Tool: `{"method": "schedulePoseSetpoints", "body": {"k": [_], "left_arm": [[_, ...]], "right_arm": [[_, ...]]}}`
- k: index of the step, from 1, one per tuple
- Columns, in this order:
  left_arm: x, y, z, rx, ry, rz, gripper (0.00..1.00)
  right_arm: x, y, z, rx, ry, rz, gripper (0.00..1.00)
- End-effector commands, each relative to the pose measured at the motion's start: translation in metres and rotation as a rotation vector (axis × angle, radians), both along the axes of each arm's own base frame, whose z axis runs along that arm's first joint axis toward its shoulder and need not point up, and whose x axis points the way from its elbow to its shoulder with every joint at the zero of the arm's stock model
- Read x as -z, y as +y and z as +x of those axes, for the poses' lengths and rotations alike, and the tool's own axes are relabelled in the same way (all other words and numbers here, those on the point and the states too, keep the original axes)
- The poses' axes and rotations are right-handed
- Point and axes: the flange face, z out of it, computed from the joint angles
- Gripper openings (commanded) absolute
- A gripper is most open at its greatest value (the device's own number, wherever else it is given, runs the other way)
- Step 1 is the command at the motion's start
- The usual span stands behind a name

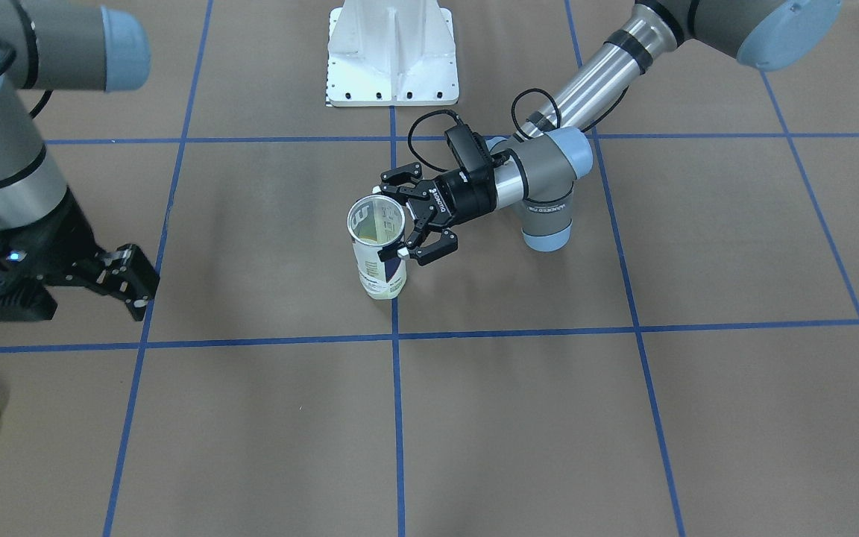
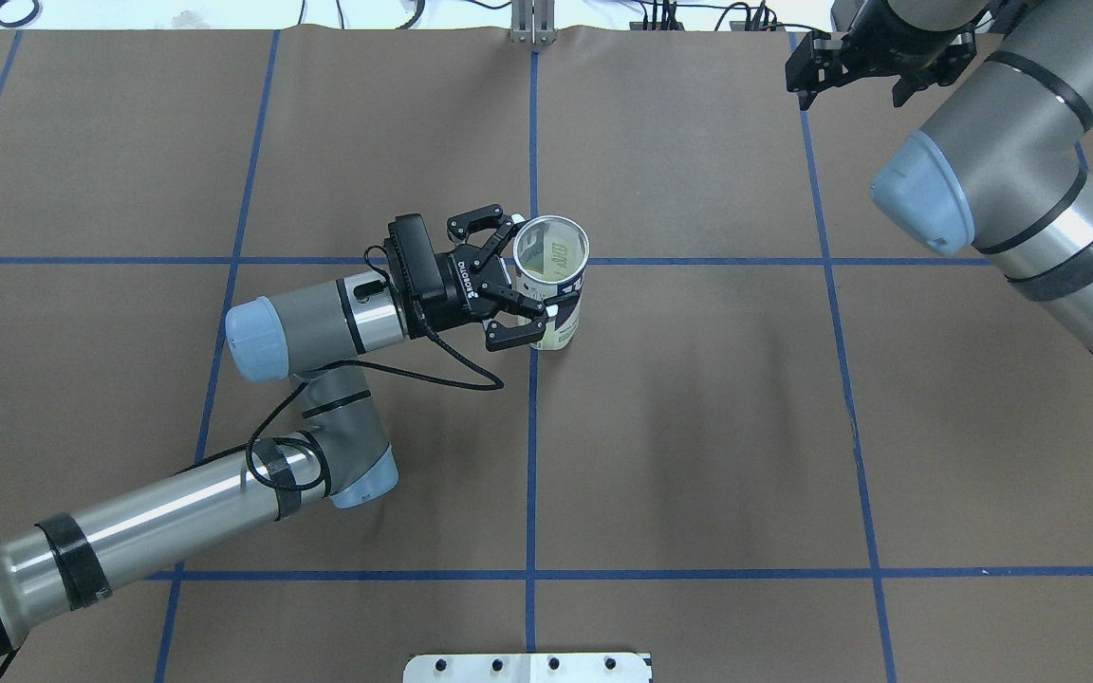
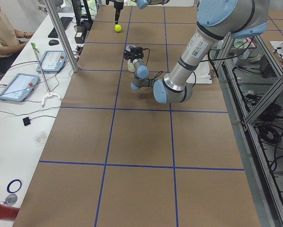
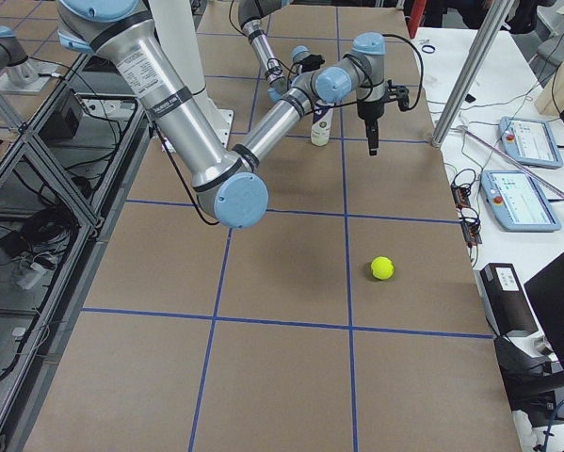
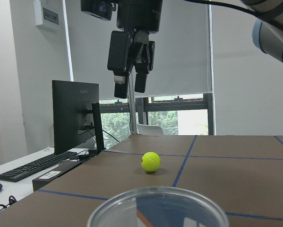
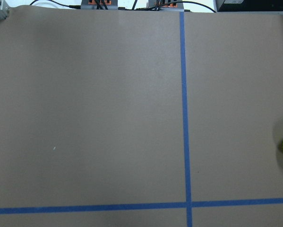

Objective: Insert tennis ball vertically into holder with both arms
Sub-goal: 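Withdraw the right gripper toward the remaining tennis ball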

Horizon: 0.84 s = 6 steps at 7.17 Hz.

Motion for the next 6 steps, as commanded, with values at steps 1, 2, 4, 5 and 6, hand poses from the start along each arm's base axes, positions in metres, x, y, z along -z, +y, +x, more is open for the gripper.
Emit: {"method": "schedulePoseSetpoints", "body": {"k": [1, 2, 4, 5, 6], "left_arm": [[0.002, 0.001, -0.001, -0.001, 0.004, 0.001, 0.94], [0.003, 0.001, -0.001, -0.001, 0.007, 0.003, 0.94], [0.003, 0.001, -0.001, 0.0, 0.005, 0.003, 0.94], [0.003, 0.001, -0.001, 0.0, 0.003, 0.002, 0.96], [0.001, 0.0, 0.001, 0.0, -0.009, -0.004, 0.99]], "right_arm": [[-0.066, -0.04, 0.028, 0.054, 0.007, 0.04, 0.99], [-0.095, -0.057, 0.048, 0.075, 0.025, 0.039, 0.99], [-0.158, -0.087, 0.077, 0.089, 0.012, 0.091, 0.99], [-0.183, -0.097, 0.094, 0.094, 0.019, 0.104, 0.99], [-0.205, -0.098, 0.106, 0.115, 0.02, 0.099, 0.99]]}}
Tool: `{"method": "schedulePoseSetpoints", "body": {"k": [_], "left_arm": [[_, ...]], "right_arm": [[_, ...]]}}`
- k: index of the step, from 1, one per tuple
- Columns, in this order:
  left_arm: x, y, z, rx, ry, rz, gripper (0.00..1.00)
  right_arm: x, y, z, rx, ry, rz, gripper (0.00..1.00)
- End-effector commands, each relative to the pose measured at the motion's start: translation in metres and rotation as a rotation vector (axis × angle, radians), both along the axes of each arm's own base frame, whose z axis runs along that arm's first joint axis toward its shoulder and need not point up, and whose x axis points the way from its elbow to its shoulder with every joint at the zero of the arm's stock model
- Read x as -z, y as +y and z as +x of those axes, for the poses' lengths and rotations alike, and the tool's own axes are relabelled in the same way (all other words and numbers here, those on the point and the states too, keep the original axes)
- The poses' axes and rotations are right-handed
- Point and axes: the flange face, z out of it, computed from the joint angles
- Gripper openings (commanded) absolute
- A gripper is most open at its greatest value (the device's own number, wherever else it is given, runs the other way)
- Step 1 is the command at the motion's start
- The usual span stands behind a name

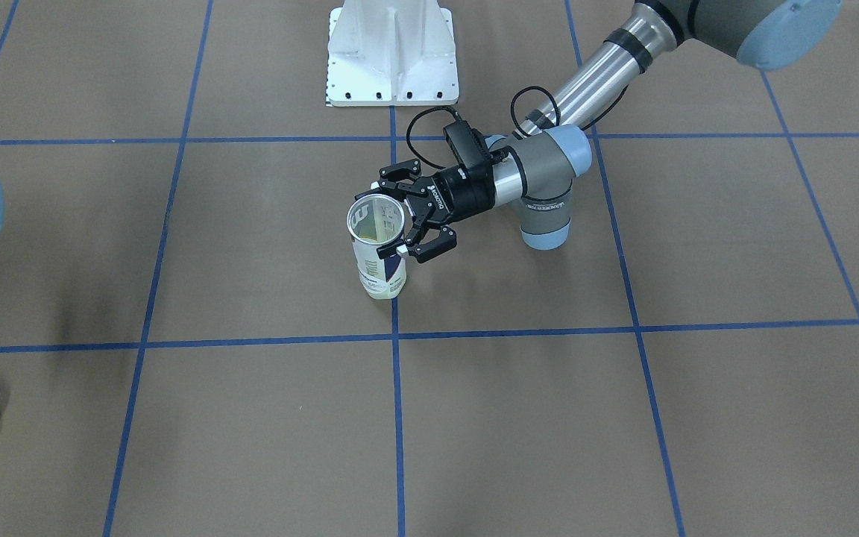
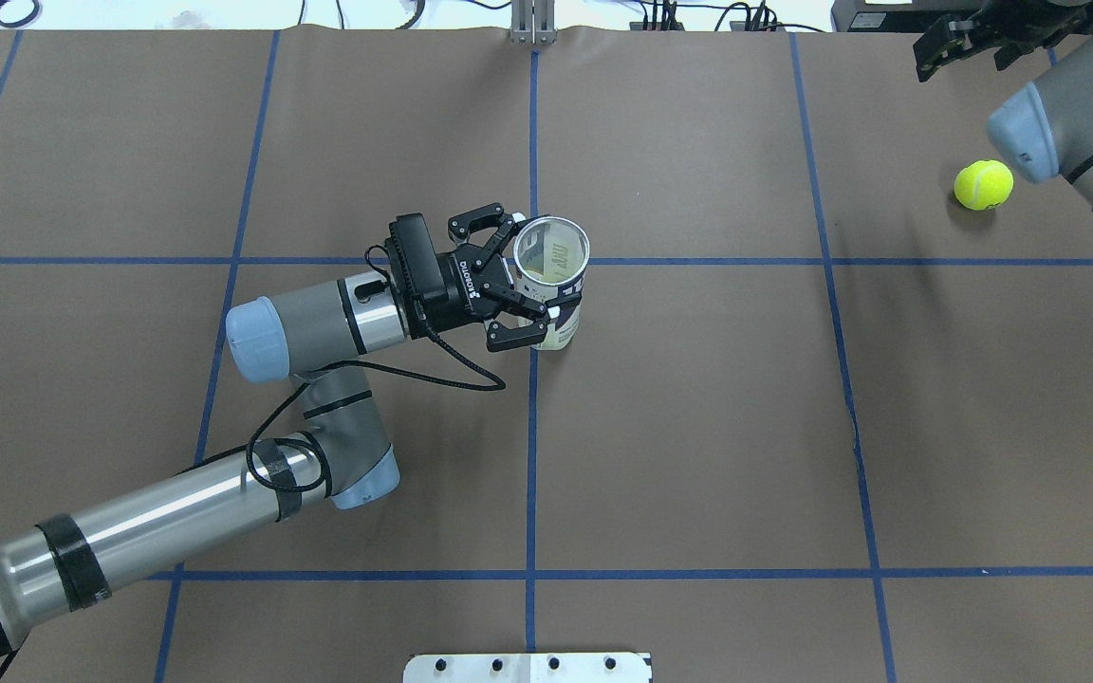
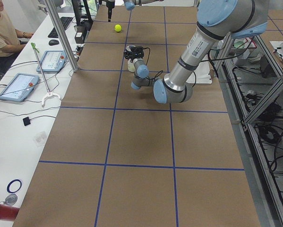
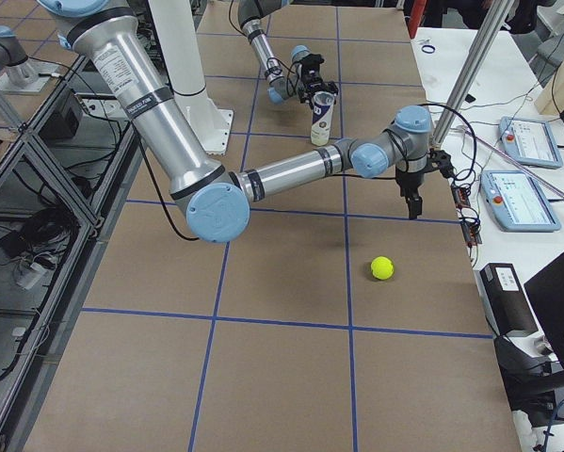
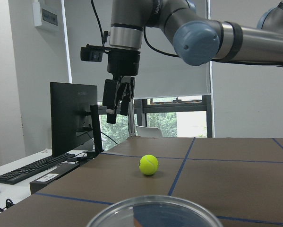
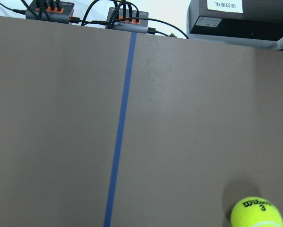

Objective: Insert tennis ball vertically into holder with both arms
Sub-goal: 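Withdraw the right gripper toward the remaining tennis ball, then grasp the second tennis ball with the right gripper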

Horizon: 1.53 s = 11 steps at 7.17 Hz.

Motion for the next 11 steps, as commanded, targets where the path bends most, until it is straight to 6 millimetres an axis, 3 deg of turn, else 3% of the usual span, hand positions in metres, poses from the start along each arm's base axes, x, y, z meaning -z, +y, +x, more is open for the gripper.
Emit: {"method": "schedulePoseSetpoints", "body": {"k": [1, 2, 4, 5, 7, 9, 11], "left_arm": [[0.002, -0.001, 0.002, 0.0, -0.013, -0.007, 0.99], [0.003, -0.002, 0.001, 0.002, -0.017, -0.009, 0.99], [0.003, -0.002, 0.002, 0.002, -0.023, -0.011, 0.99], [0.003, -0.003, 0.001, 0.004, -0.021, -0.01, 0.99], [0.003, -0.003, 0.001, 0.004, -0.021, -0.01, 0.99], [0.003, -0.003, 0.001, 0.004, -0.021, -0.01, 0.99], [0.003, -0.003, 0.001, 0.004, -0.022, -0.011, 0.99]], "right_arm": [[-0.045, 0.0, 0.024, 0.02, -0.011, 0.011, 0.99], [-0.055, 0.003, 0.024, 0.021, -0.01, 0.005, 0.99], [-0.109, 0.027, 0.031, 0.018, -0.015, 0.013, 0.99], [-0.121, 0.029, 0.03, 0.014, -0.014, 0.001, 0.99], [-0.123, 0.033, 0.009, -0.011, -0.037, -0.018, 0.99], [-0.15, 0.047, -0.016, -0.034, -0.054, 0.002, 0.99], [-0.167, 0.059, -0.029, -0.033, -0.027, 0.012, 0.99]]}}
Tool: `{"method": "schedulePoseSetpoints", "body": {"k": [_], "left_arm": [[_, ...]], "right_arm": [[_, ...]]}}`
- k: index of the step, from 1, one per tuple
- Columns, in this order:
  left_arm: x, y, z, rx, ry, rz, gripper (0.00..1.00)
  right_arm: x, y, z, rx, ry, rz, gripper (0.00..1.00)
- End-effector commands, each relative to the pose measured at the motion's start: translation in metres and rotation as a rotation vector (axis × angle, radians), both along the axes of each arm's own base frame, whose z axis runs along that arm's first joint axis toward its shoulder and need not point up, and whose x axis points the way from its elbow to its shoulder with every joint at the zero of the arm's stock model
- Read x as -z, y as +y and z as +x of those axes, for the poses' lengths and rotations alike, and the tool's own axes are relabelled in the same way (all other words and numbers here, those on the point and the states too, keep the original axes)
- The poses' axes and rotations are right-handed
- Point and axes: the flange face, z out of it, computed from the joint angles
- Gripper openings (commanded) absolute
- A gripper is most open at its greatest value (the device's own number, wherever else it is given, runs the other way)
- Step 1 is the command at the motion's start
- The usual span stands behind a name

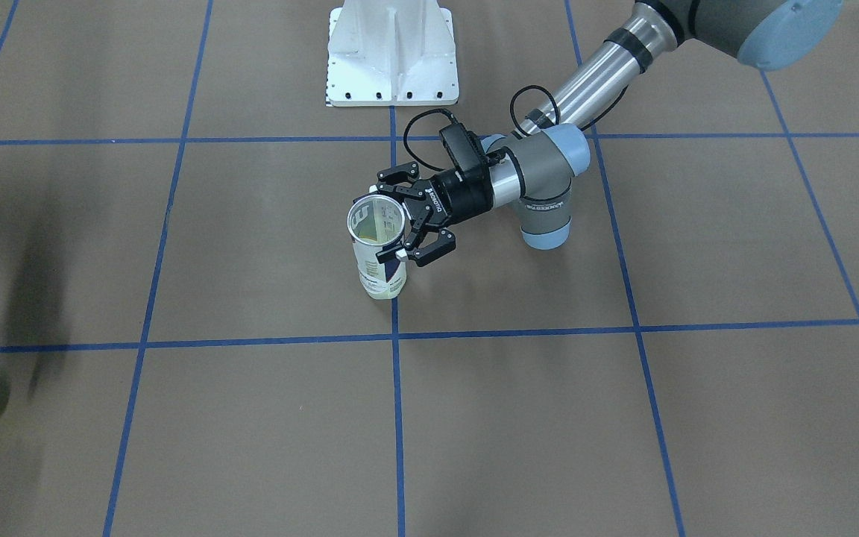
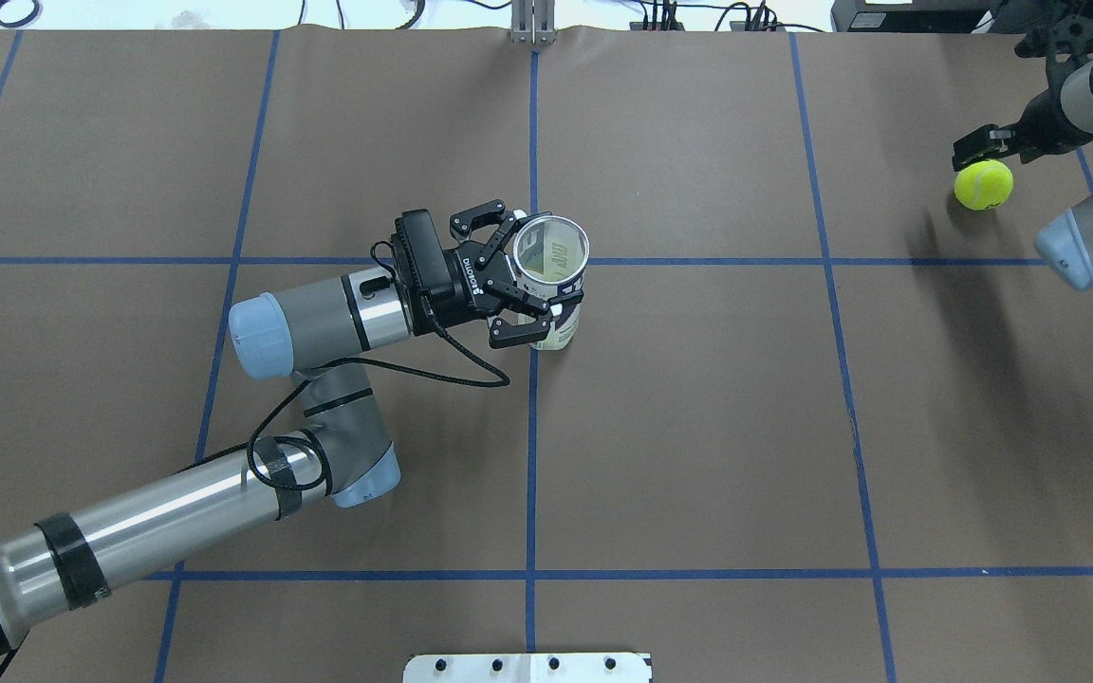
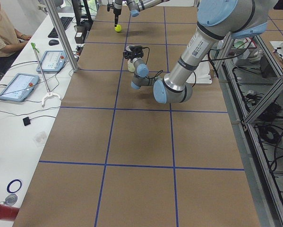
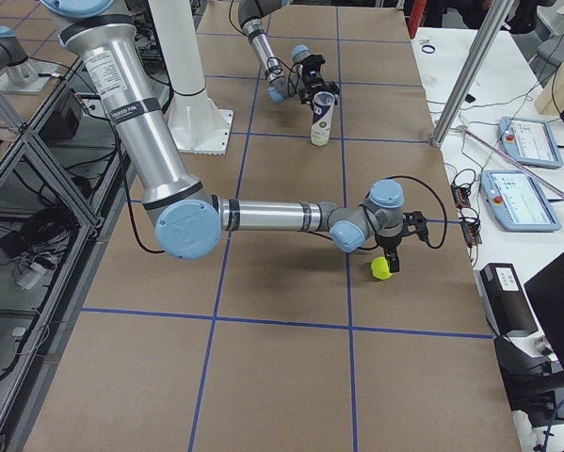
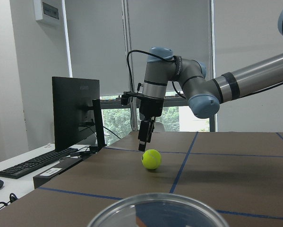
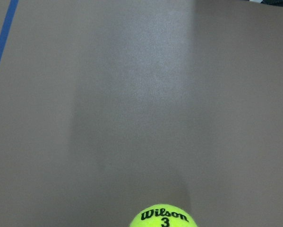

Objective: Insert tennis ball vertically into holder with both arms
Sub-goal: 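Grasp the second tennis ball with the right gripper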

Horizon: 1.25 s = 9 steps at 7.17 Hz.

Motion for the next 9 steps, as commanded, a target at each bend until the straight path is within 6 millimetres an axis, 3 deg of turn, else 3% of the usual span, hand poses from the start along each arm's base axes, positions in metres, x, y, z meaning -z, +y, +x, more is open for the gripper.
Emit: {"method": "schedulePoseSetpoints", "body": {"k": [1, 3, 4, 5, 7, 9], "left_arm": [[0.0, 0.0, 0.0, 0.0, 0.0, 0.0, 0.99], [0.0, -0.001, -0.001, 0.002, 0.002, 0.001, 0.99], [0.0, -0.001, -0.001, 0.003, 0.001, -0.001, 0.99], [0.0, -0.001, -0.001, 0.002, 0.002, 0.001, 0.99], [-0.002, -0.001, -0.001, 0.003, -0.001, -0.001, 0.99], [-0.005, -0.001, -0.002, 0.003, -0.005, -0.004, 0.99]], "right_arm": [[-0.018, 0.012, -0.013, -0.003, 0.039, 0.005, 0.99], [-0.028, 0.018, -0.023, -0.009, 0.085, 0.016, 0.93], [-0.024, 0.016, -0.024, -0.012, 0.083, 0.015, 0.16], [-0.022, 0.015, -0.025, -0.009, 0.082, 0.021, 0.0], [0.012, 0.008, -0.027, -0.052, 0.03, 0.029, 0.0], [0.072, 0.009, -0.034, -0.077, -0.087, -0.004, 0.0]]}}
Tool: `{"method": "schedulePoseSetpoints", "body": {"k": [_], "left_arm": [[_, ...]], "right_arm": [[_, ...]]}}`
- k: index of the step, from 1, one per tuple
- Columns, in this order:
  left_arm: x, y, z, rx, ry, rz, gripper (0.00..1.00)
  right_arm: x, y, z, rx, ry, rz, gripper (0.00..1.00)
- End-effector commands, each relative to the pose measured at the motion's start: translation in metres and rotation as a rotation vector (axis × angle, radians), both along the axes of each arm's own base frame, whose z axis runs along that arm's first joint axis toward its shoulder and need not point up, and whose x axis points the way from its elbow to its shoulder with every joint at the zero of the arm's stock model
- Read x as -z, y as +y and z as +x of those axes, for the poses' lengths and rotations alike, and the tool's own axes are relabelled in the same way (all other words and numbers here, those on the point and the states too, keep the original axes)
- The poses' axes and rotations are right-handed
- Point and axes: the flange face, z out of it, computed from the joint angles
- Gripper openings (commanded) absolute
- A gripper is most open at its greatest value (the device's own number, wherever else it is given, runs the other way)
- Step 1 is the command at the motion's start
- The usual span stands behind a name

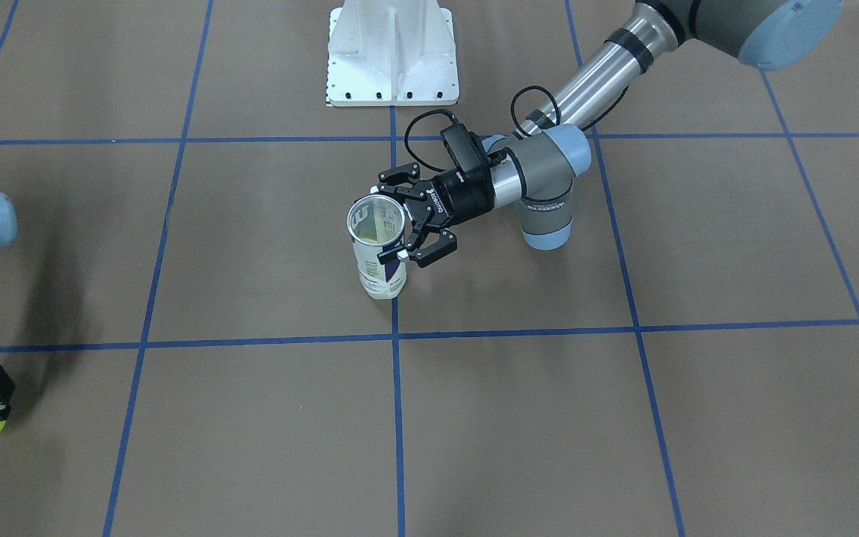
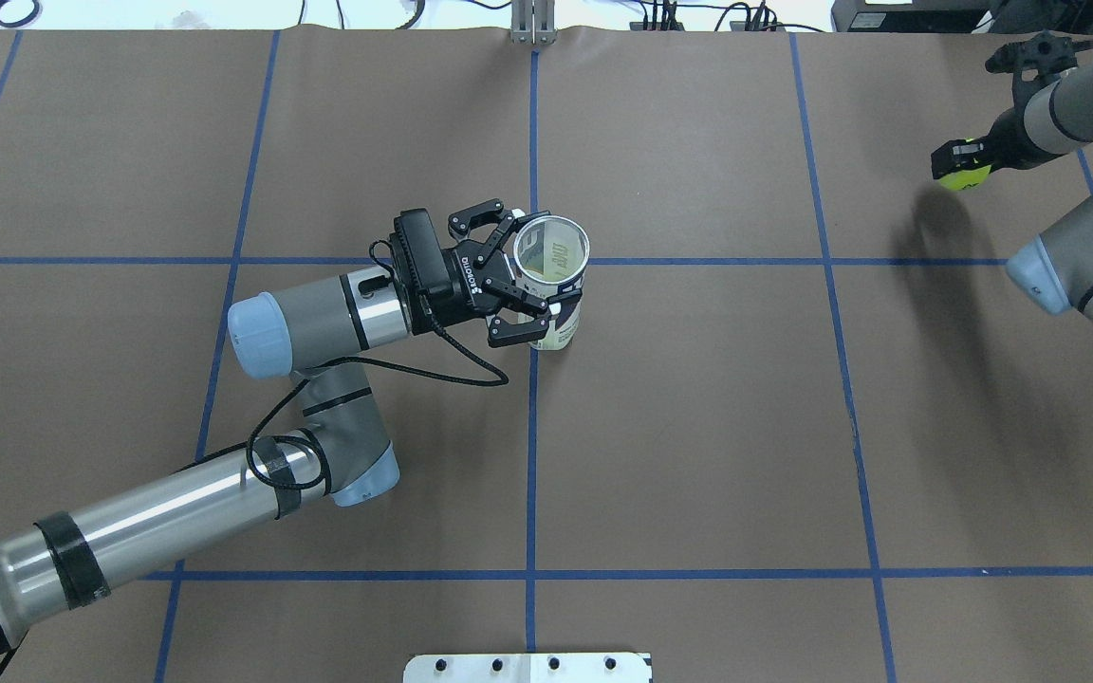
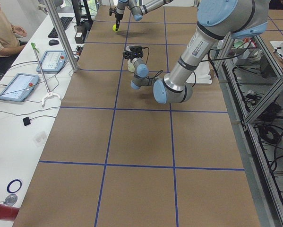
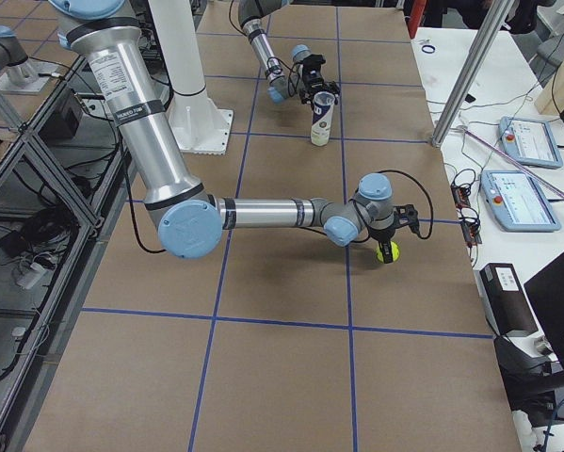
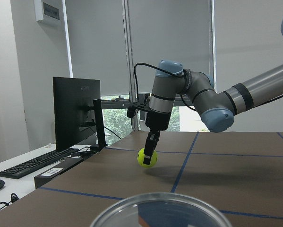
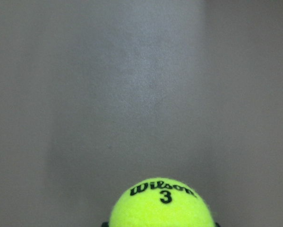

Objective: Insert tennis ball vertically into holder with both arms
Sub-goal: 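Carry the second ball with the right gripper over the cup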

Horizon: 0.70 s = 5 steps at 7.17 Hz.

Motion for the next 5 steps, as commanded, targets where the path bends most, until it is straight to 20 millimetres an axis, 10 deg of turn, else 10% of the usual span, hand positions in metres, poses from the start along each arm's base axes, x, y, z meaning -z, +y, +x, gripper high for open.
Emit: {"method": "schedulePoseSetpoints", "body": {"k": [1, 5], "left_arm": [[-0.006, 0.001, 0.0, -0.001, -0.006, -0.003, 0.99], [-0.004, 0.002, -0.001, -0.001, -0.002, -0.001, 0.99]], "right_arm": [[0.064, 0.004, -0.003, -0.035, -0.081, -0.053, 0.0], [0.226, 0.072, -0.033, -0.101, -0.188, -0.169, 0.0]]}}
